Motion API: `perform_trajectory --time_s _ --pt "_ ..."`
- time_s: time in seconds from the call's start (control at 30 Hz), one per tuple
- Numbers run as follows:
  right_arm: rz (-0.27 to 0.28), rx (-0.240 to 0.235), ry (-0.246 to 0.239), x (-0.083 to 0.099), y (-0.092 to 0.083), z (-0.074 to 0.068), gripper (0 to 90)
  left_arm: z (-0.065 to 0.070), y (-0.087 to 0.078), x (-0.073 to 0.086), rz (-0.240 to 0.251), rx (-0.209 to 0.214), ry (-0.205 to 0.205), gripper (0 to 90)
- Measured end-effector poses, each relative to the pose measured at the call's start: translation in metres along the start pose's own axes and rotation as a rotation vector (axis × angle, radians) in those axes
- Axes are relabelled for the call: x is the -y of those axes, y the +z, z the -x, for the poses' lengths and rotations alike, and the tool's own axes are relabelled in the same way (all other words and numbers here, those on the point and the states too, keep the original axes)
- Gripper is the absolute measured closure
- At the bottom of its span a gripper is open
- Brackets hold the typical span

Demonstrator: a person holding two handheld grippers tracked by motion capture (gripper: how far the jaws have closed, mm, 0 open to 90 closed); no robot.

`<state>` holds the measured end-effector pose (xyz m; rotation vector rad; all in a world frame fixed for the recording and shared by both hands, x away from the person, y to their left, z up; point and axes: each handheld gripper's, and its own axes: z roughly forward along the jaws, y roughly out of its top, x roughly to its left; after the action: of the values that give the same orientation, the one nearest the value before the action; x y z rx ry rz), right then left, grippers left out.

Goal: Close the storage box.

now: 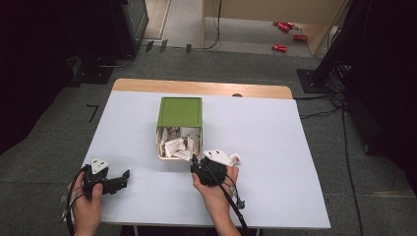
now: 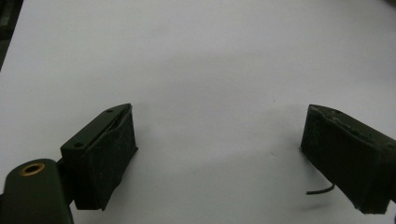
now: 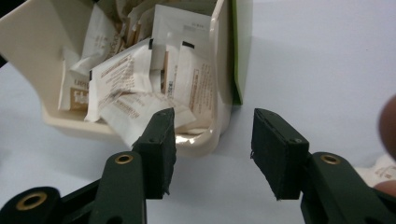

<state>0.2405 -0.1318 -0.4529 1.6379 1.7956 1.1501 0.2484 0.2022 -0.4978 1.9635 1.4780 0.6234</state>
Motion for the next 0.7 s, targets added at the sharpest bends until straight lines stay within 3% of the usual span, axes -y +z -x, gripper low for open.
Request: perform_trajectory --time_s 0.2,0.43,0.7 --pt "-0.007 0.001 -0.014 0.009 -0.005 0.0 51.2 0.0 0.0 0.0 0.0 0.0 0.0 10.7" --pt "-0.012 0.023 -0.01 0.024 0.001 -0.002 57.7 0.0 0.0 0.0 0.0 0.0 0.0 10.7" --pt "-0.003 -0.015 -0.018 0.023 0.009 -0.007 64.3 0.0 0.0 0.0 0.0 0.0 0.0 10.7"
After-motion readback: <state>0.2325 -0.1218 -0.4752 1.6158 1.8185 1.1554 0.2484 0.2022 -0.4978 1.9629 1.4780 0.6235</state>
